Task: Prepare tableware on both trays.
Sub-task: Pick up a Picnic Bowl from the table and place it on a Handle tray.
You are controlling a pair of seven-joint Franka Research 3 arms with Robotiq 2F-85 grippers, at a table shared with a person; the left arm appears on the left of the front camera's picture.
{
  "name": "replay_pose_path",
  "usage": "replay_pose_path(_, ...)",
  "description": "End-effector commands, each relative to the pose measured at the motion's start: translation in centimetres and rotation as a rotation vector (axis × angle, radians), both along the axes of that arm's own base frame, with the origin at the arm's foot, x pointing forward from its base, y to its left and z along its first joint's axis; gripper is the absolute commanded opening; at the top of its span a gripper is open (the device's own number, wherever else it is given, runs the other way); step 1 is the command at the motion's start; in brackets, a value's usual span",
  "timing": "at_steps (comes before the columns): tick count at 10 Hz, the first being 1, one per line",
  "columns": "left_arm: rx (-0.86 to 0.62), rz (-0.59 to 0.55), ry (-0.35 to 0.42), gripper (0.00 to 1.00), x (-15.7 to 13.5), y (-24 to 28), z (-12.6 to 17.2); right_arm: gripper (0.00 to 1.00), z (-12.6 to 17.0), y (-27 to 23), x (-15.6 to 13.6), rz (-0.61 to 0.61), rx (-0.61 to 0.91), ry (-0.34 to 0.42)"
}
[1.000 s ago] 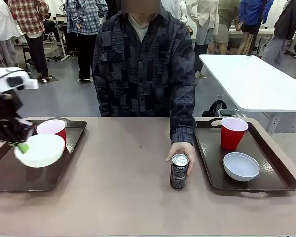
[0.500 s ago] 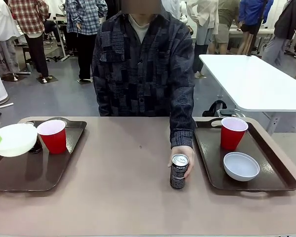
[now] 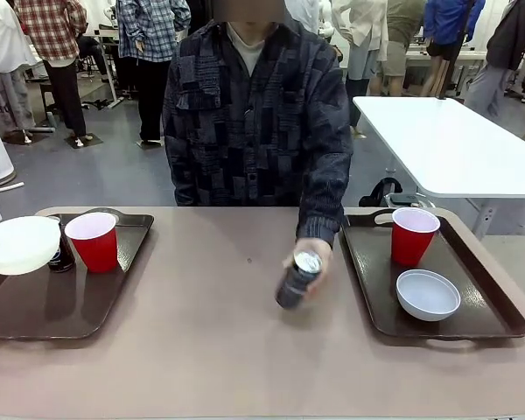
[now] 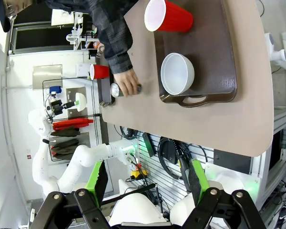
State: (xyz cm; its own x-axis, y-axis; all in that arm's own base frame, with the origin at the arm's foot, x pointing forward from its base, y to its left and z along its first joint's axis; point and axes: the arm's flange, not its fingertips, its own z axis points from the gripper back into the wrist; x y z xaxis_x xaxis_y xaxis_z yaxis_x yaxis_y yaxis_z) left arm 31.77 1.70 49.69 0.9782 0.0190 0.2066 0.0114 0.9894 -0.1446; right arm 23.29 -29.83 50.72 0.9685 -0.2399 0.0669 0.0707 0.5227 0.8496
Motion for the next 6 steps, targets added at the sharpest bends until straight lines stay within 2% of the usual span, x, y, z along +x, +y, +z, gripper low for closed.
replay_pose_path(1, 0.000, 0.000, 0.000, 0.04, 0.0, 0.0, 0.0, 0.89, 0.1, 0.0, 0.0, 0.004, 0.017, -0.024)
replay_pose_path(2, 0.022, -0.020, 0.012, 0.04, 1.4, 1.1, -2.8, 0.89, 0.1, 0.0, 0.0, 0.004, 0.017, -0.024)
replay_pose_path(6, 0.113, -0.075, -0.004, 0.04, 3.1, 0.7, -8.3, 0.89, 0.1, 0.0, 0.0, 0.004, 0.017, -0.024)
